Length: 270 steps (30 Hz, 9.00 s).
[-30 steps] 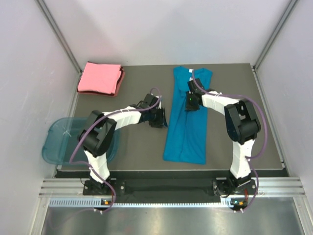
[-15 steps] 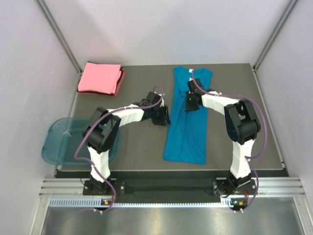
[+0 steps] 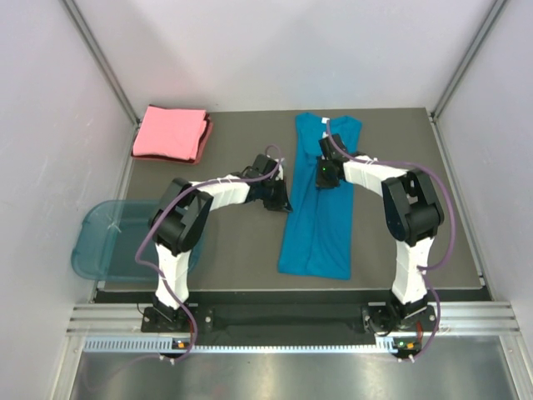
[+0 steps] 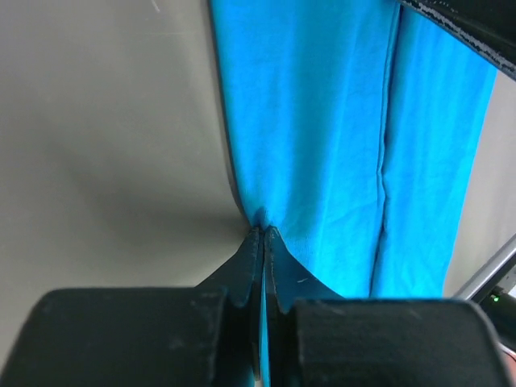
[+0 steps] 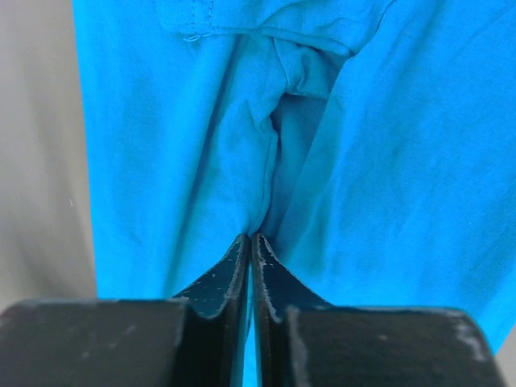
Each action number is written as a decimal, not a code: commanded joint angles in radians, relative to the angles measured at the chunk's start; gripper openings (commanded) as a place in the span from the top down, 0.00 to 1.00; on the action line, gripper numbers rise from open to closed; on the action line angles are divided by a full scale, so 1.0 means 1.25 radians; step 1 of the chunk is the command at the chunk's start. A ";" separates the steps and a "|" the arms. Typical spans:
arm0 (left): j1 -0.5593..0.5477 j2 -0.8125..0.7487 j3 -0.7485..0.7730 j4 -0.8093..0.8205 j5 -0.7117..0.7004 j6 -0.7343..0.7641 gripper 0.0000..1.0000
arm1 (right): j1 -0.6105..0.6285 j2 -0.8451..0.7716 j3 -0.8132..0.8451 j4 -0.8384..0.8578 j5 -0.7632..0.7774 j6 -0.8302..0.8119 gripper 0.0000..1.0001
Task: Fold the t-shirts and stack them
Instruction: Fold the tshirt
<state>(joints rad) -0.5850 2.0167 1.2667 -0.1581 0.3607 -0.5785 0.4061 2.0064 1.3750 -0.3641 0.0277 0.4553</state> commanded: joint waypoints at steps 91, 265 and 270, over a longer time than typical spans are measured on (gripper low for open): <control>0.091 0.245 0.405 -0.099 -0.071 0.009 1.00 | -0.067 0.022 0.065 0.084 0.054 -0.077 1.00; 0.204 0.356 0.653 0.118 0.247 -0.177 0.62 | -0.292 -0.013 0.262 -0.135 -0.277 -0.222 0.47; 0.197 0.308 0.604 0.075 0.255 -0.125 0.64 | -0.277 -0.007 0.273 -0.132 -0.413 -0.319 0.61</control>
<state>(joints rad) -0.3367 2.5237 2.0453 -0.0620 0.6750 -0.8040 0.0460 2.0487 1.6592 -0.5423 -0.3614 0.1635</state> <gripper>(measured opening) 0.361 0.392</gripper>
